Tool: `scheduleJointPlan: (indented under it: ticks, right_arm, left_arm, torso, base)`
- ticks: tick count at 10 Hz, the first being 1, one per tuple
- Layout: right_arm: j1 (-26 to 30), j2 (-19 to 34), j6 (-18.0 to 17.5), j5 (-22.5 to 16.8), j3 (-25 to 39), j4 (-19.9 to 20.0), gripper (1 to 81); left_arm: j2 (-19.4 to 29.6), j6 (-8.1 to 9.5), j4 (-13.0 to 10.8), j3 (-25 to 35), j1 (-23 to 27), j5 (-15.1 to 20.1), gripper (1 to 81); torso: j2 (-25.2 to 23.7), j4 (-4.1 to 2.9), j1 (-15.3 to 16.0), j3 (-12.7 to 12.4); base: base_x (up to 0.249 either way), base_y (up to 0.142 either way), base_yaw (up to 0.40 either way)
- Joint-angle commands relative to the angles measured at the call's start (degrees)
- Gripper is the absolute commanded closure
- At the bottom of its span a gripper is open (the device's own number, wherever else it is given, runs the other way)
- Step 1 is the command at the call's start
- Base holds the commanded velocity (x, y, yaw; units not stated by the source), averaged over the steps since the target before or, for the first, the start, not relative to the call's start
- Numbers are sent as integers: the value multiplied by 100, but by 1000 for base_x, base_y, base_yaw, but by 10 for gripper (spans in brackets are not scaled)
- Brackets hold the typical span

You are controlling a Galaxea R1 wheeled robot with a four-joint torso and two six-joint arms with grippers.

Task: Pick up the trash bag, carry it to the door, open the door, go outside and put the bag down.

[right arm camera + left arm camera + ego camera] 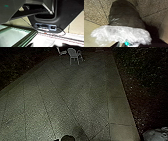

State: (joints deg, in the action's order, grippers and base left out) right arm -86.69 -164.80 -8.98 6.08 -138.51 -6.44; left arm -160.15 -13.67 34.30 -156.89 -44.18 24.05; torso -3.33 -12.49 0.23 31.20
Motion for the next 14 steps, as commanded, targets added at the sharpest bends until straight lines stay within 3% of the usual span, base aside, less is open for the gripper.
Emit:
scheduleJointPlan:
  ticks: [1, 2, 4, 5, 8, 10, 12, 13, 14]
  right_arm:
    - [-143, -55, 11, -406, 62, 46, 10]
    - [-152, -55, -6, -389, 45, 55, 10]
    - [-152, -125, -24, -371, -96, 55, 10]
    - [-143, -187, -33, -371, -175, 55, 10]
    - [-125, -240, -51, -362, -219, 46, 10]
    - [-126, -240, -51, -284, -219, 46, 10]
    - [-134, -240, -51, -257, -237, 46, 10]
    - [-143, -248, -51, -257, -237, 46, 10]
    - [-152, -275, -51, -257, -237, 37, 10]
  left_arm:
    - [211, -66, 15, -61, 484, 617, 10]
    - [167, -75, 24, -61, 363, 724, 10]
    - [-52, -180, -125, -87, -208, 697, 10]
    - [-184, -285, -213, -87, -542, 663, 10]
    - [-475, -619, -520, -96, -1536, 136, 10]
    - [-641, -628, -810, -96, -2116, -321, 10]
    - [-781, -629, -1004, -96, -2477, -453, 10]
    - [-844, -629, -1066, -96, -2644, -681, 10]
    - [-923, -629, -1214, -96, -2828, -979, 10]
  torso:
    - [0, 0, 0, 0]
    - [0, 0, 0, 0]
    - [0, 0, 0, -601]
    - [0, 156, 2, -708]
    - [0, 334, 2, -1293]
    - [0, 489, 0, -1709]
    - [-2, 614, -5, -2132]
    - [-5, 453, -9, -1773]
    - [-9, 507, -13, -1963]
  base:
    - [0, 0, 0]
    - [0, 0, 0]
    - [0, 0, 0]
    - [0, 0, 0]
    - [0, 0, 0]
    - [0, 0, 0]
    - [0, 0, 0]
    - [0, 0, 0]
    - [0, 0, 0]
